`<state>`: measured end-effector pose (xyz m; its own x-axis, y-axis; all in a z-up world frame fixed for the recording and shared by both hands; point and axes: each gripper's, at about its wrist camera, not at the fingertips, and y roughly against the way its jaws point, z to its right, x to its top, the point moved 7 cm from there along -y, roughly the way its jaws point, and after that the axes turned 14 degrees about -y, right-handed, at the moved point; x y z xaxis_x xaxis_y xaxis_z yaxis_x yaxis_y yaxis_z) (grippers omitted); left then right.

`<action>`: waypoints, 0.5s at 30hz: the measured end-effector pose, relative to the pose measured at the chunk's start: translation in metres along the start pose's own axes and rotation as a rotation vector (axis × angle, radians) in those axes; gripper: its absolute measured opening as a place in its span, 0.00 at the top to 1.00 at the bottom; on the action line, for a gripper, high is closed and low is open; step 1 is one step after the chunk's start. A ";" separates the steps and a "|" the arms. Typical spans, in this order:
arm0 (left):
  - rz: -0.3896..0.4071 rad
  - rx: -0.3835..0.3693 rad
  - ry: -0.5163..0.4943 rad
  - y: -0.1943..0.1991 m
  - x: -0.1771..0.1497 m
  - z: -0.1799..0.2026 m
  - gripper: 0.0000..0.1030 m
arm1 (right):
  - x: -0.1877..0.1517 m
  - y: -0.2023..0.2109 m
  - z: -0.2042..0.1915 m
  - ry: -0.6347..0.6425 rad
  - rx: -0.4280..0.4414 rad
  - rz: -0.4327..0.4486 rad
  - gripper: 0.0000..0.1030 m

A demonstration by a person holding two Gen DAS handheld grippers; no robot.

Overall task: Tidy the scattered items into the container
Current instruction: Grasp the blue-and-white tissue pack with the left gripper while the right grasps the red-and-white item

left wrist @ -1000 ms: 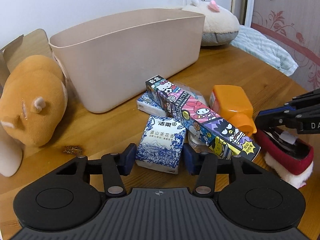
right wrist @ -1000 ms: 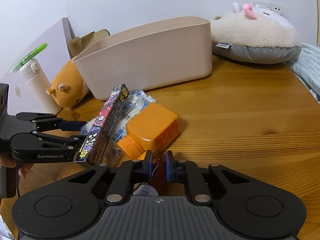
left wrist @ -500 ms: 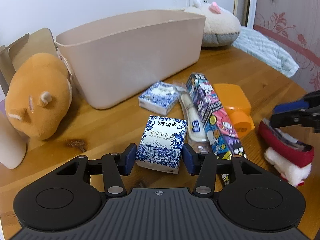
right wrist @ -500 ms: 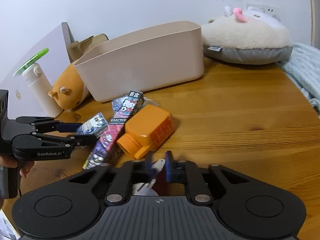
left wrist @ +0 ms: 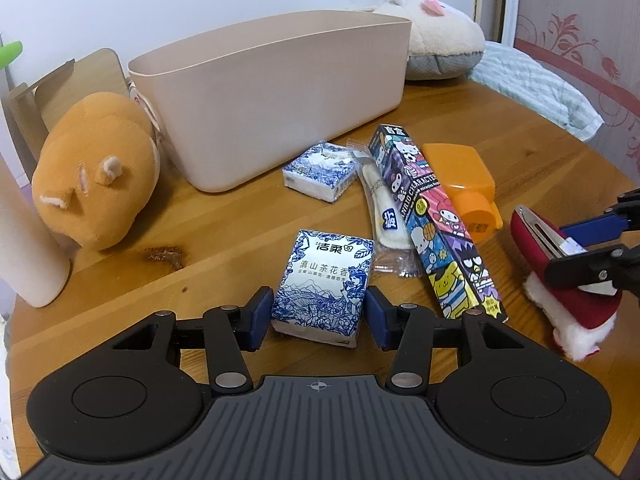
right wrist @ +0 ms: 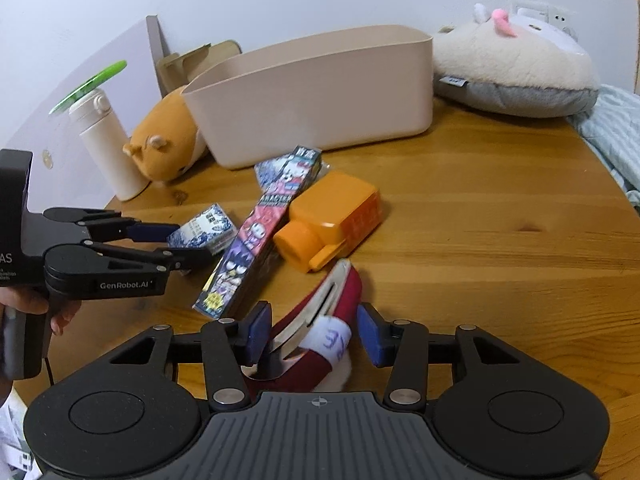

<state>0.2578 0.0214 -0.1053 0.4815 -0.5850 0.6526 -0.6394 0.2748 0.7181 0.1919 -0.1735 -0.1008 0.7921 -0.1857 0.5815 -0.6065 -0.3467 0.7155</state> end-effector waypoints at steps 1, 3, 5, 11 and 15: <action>0.002 0.002 -0.001 0.000 0.001 -0.001 0.50 | -0.002 -0.001 -0.001 0.006 0.000 -0.007 0.49; 0.015 0.013 0.010 0.000 0.005 -0.006 0.50 | -0.006 -0.003 -0.003 0.015 0.003 -0.022 0.53; 0.015 -0.002 0.024 -0.004 0.010 -0.010 0.50 | -0.008 -0.005 -0.004 0.023 0.005 -0.028 0.54; 0.013 -0.025 0.018 -0.020 0.017 -0.013 0.51 | -0.008 -0.003 -0.003 0.032 0.007 -0.025 0.61; 0.018 -0.054 0.017 -0.025 0.018 -0.008 0.54 | -0.007 -0.005 0.001 0.035 -0.003 -0.021 0.64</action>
<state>0.2877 0.0104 -0.1097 0.4809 -0.5666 0.6691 -0.6146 0.3264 0.7182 0.1893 -0.1716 -0.1085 0.8020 -0.1464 0.5791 -0.5898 -0.3476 0.7289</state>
